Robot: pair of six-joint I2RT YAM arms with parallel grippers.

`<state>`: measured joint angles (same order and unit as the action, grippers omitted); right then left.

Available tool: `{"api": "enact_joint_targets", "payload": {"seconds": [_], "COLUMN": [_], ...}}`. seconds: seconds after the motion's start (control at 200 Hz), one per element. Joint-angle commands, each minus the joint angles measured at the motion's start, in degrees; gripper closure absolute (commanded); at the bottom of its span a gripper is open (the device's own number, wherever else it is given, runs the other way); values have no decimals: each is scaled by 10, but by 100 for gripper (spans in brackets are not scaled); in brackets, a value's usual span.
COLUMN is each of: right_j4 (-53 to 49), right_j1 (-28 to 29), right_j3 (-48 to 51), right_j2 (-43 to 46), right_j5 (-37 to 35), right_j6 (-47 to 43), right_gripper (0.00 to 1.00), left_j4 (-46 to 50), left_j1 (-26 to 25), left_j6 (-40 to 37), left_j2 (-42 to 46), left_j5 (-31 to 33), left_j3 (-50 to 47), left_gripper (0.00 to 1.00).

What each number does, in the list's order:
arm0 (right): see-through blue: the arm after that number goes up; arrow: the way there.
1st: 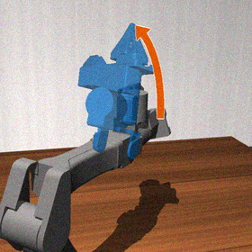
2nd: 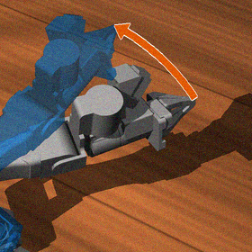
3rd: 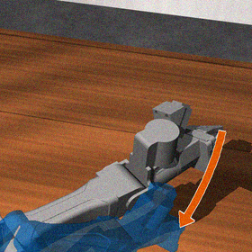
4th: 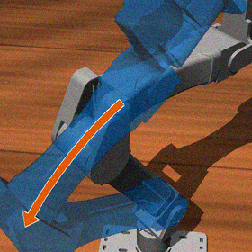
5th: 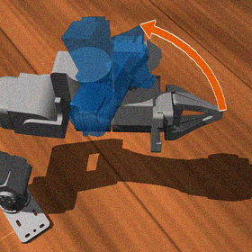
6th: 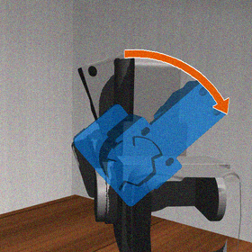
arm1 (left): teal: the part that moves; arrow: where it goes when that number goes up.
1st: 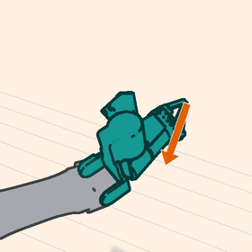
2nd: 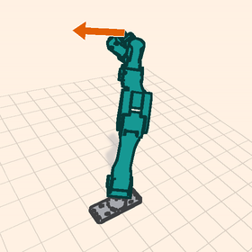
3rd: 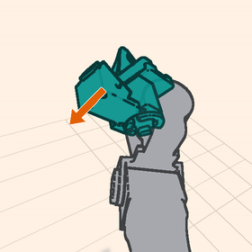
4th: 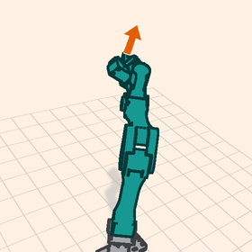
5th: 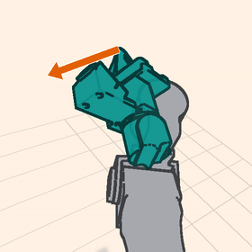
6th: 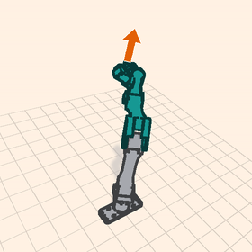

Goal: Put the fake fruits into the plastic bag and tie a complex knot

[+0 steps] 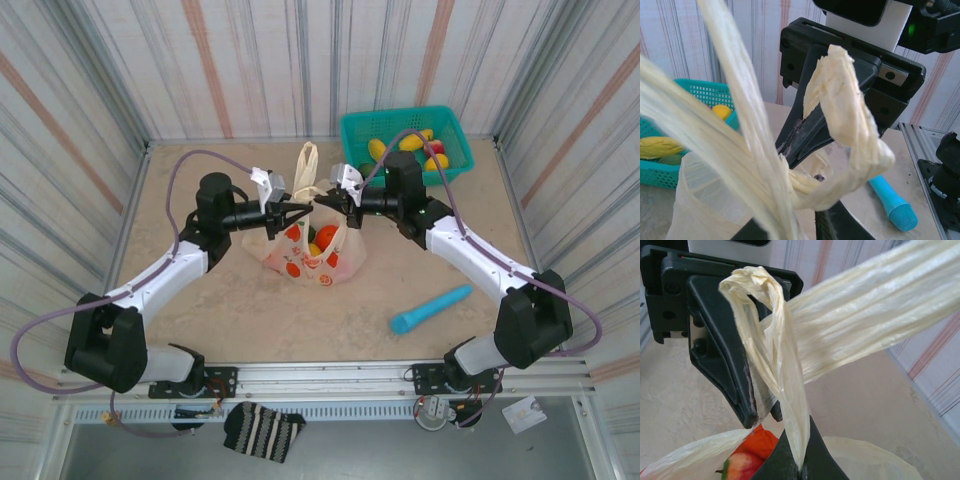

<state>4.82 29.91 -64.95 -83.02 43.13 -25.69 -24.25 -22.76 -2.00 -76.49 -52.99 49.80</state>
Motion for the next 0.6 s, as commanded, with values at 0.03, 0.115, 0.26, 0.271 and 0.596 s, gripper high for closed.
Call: {"api": "enact_joint_targets", "payload": {"seconds": [0.03, 0.115, 0.26, 0.271, 0.596], "right_j4": [-9, -12, -22, -22, -39], "right_j1": [1, 5, 11, 11, 12], "right_j3": [-18, -19, -18, -18, -16], "right_j2": [-9, -13, -15, -15, -11], "right_j5": [-2, 0, 9, 10, 33], "right_j6": [15, 15, 6, 6, -6], "right_gripper": [100, 100, 100, 100, 100], "left_j4": [-10, -9, -9, -8, -3], "left_j1": [-4, -4, -4, -4, -4], "left_j6": [-13, -11, -12, -12, -9], "left_j2": [20, 19, 20, 20, 19], "left_j5": [-14, -10, -2, -1, 14], "left_j3": [-4, -4, -5, -5, -4], "left_gripper": [76, 73, 72, 72, 72]}}
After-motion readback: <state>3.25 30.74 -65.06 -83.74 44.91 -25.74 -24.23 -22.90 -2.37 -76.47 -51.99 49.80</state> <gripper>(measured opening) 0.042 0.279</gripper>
